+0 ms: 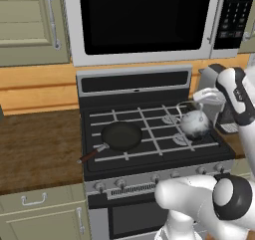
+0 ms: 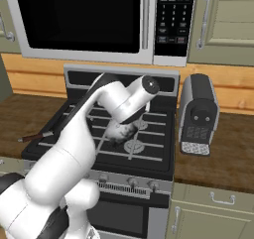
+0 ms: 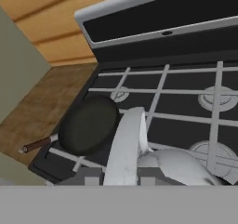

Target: Pick the kettle from the counter and place it on a stove burner. Then turn the burner on.

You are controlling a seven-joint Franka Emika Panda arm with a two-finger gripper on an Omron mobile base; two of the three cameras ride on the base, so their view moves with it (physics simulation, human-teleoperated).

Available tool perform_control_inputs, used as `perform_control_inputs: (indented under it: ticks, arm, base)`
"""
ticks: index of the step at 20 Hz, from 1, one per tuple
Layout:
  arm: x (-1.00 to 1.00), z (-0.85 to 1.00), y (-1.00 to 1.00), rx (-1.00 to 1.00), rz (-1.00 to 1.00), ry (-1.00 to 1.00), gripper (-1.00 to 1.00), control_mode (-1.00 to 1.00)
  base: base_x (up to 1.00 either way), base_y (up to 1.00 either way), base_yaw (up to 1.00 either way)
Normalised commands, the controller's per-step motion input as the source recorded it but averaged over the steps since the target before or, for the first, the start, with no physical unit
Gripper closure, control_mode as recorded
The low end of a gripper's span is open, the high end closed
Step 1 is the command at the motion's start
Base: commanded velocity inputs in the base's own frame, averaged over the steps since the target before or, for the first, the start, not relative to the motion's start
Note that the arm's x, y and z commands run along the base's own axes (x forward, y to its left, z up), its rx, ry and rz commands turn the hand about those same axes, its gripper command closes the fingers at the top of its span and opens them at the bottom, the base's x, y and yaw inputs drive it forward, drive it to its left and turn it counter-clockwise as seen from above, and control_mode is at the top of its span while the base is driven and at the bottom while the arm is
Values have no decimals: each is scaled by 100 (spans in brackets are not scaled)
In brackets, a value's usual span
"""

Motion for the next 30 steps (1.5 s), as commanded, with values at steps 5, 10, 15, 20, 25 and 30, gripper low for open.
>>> perform_control_inputs:
  ticks: [5,10,15,20,25,30]
  arm:
    - [63,-32,0,1,-1,1,100,-100]
    - [44,-37,0,7,-5,0,100,-100]
    - [13,-30,-5,14,-7,0,100,-100]
    - [1,-7,-30,6,-5,0,100,-100]
    - [14,-24,-16,4,-6,-2,100,-100]
    - [24,-40,0,10,-3,-7,100,-100]
  base:
    - [0,0,0]
    - [0,0,0]
    - [0,0,0]
    - [0,0,0]
    - [0,0,0]
    - [0,0,0]
